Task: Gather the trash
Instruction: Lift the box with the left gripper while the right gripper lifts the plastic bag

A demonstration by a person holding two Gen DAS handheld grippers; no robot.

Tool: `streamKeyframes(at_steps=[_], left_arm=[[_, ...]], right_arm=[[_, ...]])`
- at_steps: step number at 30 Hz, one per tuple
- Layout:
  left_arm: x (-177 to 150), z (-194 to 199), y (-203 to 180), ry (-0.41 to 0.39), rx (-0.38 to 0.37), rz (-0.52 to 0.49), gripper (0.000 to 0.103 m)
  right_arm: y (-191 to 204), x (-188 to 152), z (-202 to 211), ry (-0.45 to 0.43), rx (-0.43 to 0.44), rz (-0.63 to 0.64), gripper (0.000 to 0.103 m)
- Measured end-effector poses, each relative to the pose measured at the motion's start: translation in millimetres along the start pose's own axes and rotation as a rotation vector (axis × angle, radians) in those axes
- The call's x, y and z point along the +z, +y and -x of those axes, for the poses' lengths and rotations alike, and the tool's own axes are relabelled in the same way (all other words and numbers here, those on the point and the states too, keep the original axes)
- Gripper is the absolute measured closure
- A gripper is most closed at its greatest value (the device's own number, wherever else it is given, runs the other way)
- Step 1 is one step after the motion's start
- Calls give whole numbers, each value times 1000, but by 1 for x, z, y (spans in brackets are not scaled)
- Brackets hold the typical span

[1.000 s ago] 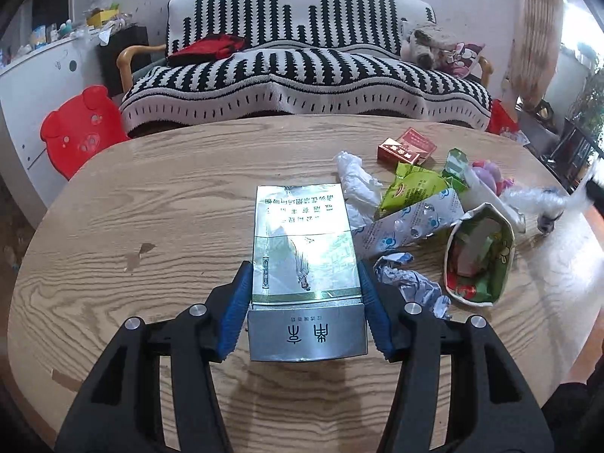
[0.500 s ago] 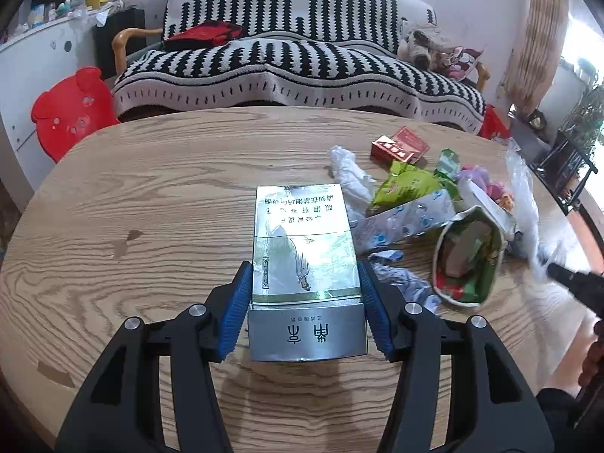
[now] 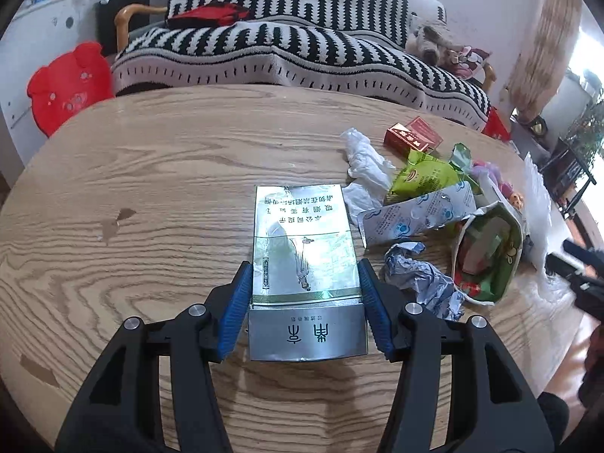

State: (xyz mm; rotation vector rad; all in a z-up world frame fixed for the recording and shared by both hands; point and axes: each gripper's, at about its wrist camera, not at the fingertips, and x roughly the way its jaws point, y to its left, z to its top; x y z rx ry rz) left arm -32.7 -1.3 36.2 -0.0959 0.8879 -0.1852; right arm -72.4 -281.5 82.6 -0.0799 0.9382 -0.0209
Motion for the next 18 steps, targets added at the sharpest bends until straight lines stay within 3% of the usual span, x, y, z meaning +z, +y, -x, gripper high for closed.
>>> streamKeyframes(at_steps=[2,4,5,6,11,18], left_arm=[[1,-1,1,5,-3,-2,48],[1,-3,0,7,-1,-6,48],[1,-4,1,10,-1,-7,48],[1,-6,1,15,1,-8,48],[1,-12,2,41,-5,-13,48],[1,-3,-12,-2,21,-46,48]], right_arm=[[1,-6,-10,21,-6,3,45],[1,-10,-18,39,10,2,61],[-1,-10,-21,42,19,-5,78],[-4,-11,-25,45,32,-21,85],[-23,-9,-26,18,102,-126,89],[-42,-9,19,-51,64,-156,89]])
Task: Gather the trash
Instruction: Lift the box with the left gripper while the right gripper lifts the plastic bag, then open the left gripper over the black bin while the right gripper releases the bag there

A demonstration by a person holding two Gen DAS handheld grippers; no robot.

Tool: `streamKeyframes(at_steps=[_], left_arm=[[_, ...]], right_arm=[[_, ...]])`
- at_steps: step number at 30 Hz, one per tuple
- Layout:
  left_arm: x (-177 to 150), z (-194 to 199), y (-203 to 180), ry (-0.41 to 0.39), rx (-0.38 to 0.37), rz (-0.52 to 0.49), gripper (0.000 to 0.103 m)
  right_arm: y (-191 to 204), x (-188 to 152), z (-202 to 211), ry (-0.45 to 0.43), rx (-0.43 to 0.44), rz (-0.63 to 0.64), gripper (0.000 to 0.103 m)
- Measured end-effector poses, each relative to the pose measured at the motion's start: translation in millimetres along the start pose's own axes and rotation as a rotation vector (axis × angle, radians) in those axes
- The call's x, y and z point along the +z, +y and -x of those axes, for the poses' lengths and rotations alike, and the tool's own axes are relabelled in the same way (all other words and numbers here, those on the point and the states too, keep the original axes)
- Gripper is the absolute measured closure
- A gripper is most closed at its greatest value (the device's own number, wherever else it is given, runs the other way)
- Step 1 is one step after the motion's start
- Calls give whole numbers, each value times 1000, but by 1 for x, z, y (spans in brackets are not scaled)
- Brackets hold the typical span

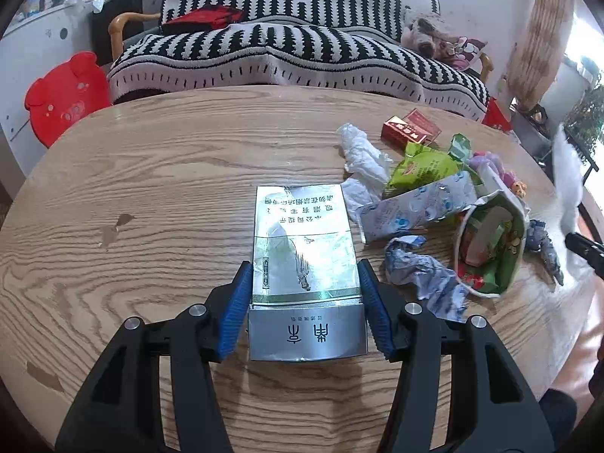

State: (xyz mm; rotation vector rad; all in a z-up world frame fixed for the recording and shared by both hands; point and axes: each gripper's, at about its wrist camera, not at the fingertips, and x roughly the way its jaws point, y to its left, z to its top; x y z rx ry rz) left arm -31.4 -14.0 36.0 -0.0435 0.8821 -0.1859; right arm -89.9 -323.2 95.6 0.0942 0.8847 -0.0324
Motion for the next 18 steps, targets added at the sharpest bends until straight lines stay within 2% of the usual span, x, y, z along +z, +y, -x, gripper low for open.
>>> streamKeyframes(at_steps=[4,6,8,11,15,17,18], left_arm=[[-2,14,-19,-48,-2,-33,48],[-3,24,-33,-46,-13,-27,48],[-8,42,-55,-53,-96,-13,49],[-24,73,-125,-49,-210,-139,49],[-69,107,-231,26,-409,-339,48],[-105,113,-283,100,-490,-432,48],[-119,111,-299,129,-503,-465,48]], right_arm=[[-22,-5,30,-35,-19,-52,89],[-35,-11,48,-50,-26,-74,89],[-53,-23,73,-77,-44,-93,89],[-80,-43,110,-107,-35,-136,89],[-116,-86,169,-134,-41,-156,89],[-135,-118,186,-97,-22,-176,89],[-142,-133,186,-67,-8,-188,89]])
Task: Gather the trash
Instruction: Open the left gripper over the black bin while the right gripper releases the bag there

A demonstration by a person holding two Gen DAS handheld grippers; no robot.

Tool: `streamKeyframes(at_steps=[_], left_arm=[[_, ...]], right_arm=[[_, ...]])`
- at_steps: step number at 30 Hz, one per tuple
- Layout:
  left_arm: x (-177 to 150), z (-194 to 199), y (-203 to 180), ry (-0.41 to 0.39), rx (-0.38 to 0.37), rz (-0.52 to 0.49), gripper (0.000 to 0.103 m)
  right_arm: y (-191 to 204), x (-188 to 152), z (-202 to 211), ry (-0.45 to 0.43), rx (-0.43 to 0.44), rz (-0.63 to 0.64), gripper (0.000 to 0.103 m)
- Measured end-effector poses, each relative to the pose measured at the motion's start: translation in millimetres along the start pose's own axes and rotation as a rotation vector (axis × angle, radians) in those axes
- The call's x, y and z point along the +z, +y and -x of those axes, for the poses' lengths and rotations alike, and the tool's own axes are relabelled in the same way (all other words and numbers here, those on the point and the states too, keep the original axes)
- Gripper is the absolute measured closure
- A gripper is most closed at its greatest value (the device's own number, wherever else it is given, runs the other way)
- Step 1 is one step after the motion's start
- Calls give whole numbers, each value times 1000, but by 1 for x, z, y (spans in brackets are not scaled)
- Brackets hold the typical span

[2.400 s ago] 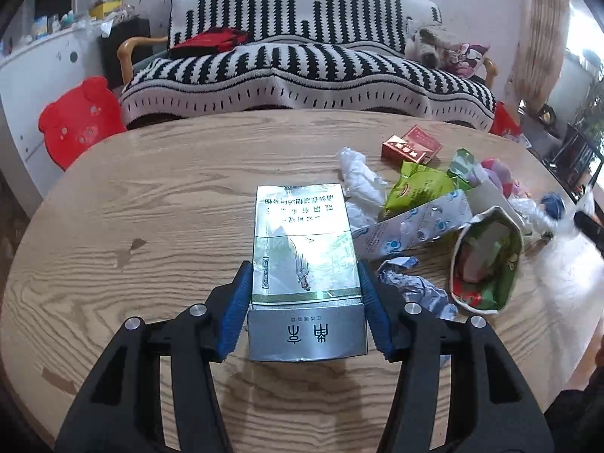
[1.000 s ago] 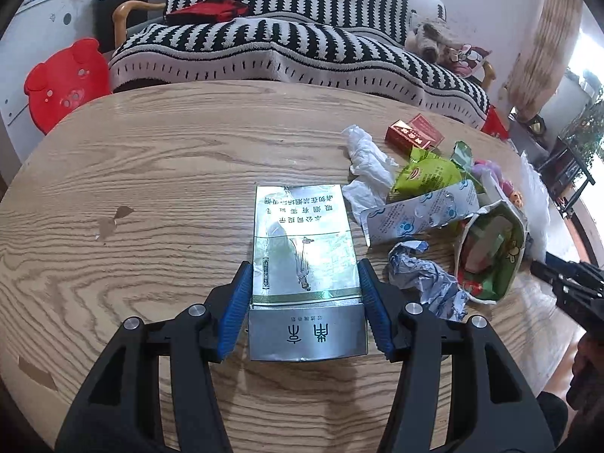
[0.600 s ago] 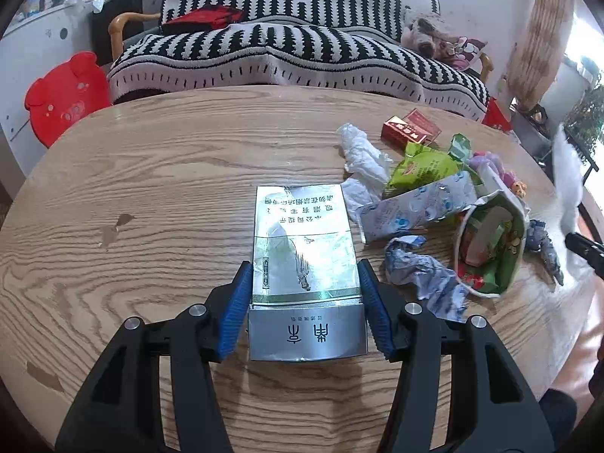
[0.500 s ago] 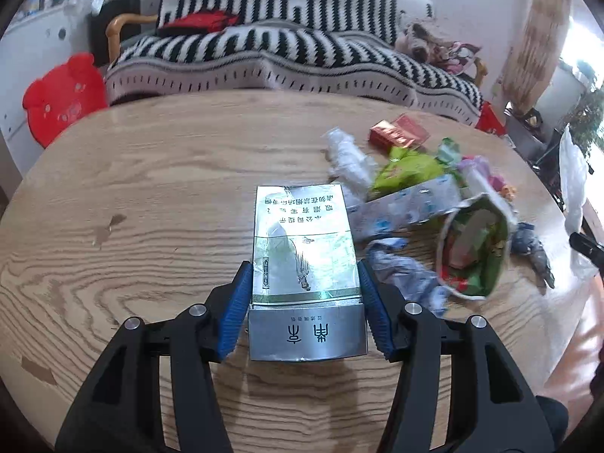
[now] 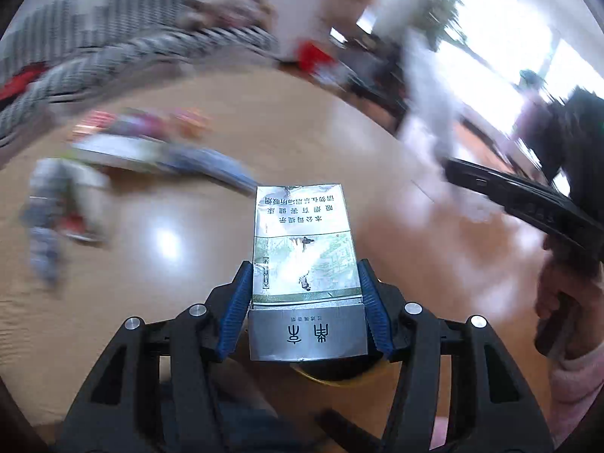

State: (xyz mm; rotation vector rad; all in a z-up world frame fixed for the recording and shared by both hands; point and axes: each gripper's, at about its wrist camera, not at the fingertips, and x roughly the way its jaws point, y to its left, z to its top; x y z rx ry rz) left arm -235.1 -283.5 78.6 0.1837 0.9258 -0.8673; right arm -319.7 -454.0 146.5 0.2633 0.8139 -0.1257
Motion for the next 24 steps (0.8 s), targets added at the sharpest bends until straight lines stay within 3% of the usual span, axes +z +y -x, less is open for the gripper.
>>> streamKeyframes(at_steps=[3,6,8,15,20,21,22,23,24], left_arm=[[-21,-59,-44,136,19,-89,48],[-41,-126,-54,313,15,-74,48],[-50,-164,-61,390,62,-127,48],[-61,-232,-55,532,106,-174,48],[-75,-240,-48,563,108,-175,48],[-73,-236,-49,540,98,-170,46],[-70,-230,-49,524,86,-161,31],[-67,-220,-49,495,68,-142,6],[-66,-206,-53,459,50,-130,6]], right_arm=[[-35,-57,-22,154,15,-60,89],[-74,-118,-66,291,42,-205,89],[-96,-150,-94,351,54,-296,89],[-117,-184,-148,434,118,-400,89],[-122,-184,-163,458,154,-456,88],[-124,-184,-162,452,175,-489,75],[-127,-184,-157,440,180,-515,59],[-130,-182,-148,413,179,-531,25],[-135,-180,-138,379,176,-537,16]])
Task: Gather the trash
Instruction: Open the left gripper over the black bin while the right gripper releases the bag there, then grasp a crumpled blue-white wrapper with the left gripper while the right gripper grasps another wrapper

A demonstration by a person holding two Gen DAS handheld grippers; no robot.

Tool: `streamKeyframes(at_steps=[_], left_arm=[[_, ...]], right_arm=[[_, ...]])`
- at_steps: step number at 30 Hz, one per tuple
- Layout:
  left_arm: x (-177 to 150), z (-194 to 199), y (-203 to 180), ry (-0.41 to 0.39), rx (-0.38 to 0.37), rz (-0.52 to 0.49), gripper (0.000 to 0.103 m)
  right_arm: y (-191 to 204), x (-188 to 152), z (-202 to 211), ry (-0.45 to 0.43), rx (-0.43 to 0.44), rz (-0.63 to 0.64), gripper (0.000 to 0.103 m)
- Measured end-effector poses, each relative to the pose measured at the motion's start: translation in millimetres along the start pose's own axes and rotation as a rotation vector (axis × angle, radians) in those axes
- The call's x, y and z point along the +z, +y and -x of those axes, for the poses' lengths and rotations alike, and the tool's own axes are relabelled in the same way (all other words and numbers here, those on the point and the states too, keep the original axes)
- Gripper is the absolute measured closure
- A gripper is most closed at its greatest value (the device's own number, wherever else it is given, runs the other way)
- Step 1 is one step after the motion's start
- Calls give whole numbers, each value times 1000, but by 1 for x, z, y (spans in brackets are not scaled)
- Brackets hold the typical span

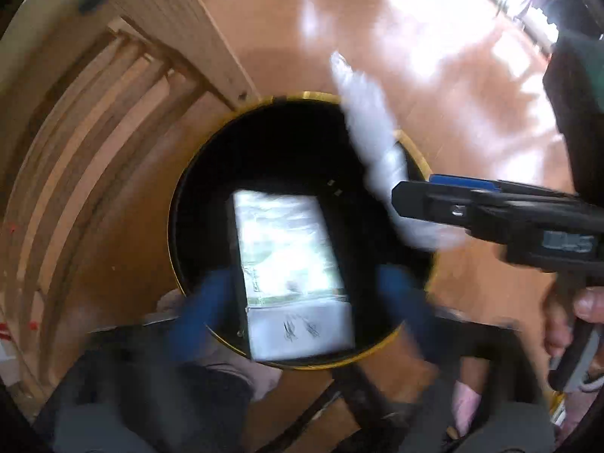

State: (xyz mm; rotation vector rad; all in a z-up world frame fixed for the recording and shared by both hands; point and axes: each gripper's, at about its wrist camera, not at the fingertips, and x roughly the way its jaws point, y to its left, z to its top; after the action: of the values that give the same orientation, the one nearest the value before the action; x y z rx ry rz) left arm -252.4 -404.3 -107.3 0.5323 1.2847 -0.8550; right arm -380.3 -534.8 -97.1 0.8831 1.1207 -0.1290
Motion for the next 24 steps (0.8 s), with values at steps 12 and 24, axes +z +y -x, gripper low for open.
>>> streamKeyframes(at_steps=[12,24], left_arm=[[-56,190,101,-411,167,301,6],[-116,209,282,-326,396,675,6]], right_arm=[[122,9,96,-367,-157,496,7],[289,46,-26,-223,-248,912,7]])
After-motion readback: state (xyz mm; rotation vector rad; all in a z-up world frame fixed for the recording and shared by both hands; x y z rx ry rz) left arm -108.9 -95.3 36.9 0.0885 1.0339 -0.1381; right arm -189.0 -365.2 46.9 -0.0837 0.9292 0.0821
